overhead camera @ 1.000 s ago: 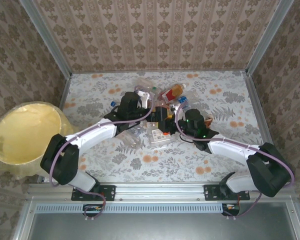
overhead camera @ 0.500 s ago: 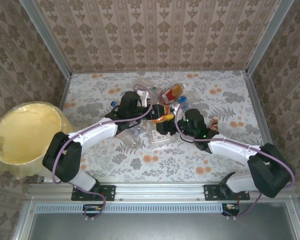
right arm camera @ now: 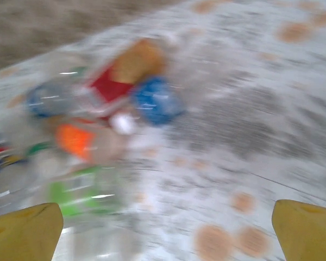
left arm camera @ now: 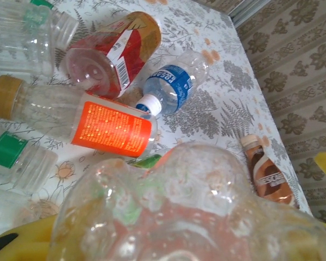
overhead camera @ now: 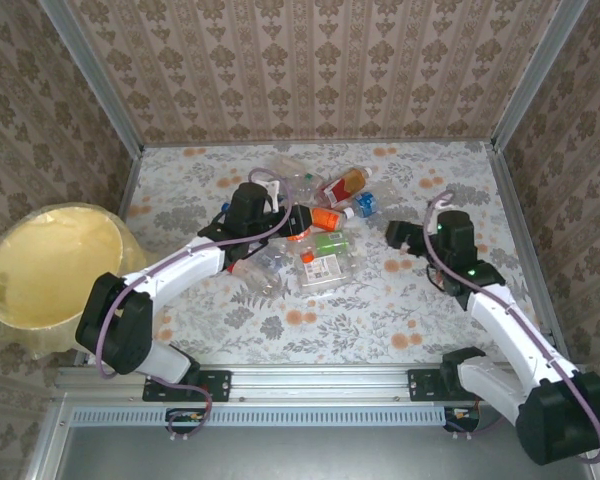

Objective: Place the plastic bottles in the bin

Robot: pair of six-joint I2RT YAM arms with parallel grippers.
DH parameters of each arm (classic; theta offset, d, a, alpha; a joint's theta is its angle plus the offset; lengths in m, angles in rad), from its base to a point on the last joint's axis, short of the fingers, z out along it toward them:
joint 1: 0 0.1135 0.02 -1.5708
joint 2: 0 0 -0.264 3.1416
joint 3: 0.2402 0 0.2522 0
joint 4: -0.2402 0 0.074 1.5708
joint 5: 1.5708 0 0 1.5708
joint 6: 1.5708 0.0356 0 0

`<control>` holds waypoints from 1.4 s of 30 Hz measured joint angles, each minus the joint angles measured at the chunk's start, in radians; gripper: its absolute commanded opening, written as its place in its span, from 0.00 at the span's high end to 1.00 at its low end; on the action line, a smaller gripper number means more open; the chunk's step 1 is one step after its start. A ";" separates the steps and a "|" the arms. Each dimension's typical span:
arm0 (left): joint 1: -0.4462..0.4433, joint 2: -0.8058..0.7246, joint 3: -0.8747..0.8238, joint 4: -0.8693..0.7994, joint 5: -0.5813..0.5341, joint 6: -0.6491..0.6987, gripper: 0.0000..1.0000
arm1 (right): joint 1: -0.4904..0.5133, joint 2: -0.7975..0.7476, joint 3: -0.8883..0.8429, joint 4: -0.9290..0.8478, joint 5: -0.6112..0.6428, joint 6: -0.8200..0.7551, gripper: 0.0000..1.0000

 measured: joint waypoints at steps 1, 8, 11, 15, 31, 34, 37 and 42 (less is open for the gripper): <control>0.000 0.000 0.000 -0.007 -0.006 0.003 0.49 | -0.044 0.006 0.005 -0.052 0.035 0.008 0.00; 0.009 -0.003 0.000 -0.050 -0.035 0.019 0.49 | -0.355 0.211 0.019 -0.179 0.099 0.034 0.00; 0.020 -0.013 0.000 -0.078 -0.044 0.026 0.49 | -0.374 0.331 0.052 -0.202 0.092 0.020 0.01; 0.029 -0.053 0.000 -0.119 -0.068 0.040 0.49 | -0.373 0.412 0.080 -0.206 0.060 0.002 0.03; 0.119 -0.246 0.414 -0.596 -0.263 0.248 0.50 | -0.357 0.523 0.120 -0.218 0.034 -0.024 0.22; 0.131 -0.264 0.538 -0.704 -0.351 0.315 0.50 | -0.355 0.525 0.123 -0.222 0.034 -0.028 0.29; 0.132 -0.278 0.659 -0.807 -0.459 0.391 0.50 | -0.353 0.525 0.124 -0.223 0.034 -0.028 0.32; 0.140 -0.297 0.813 -0.950 -0.689 0.501 0.50 | -0.343 0.525 0.125 -0.223 0.033 -0.034 0.37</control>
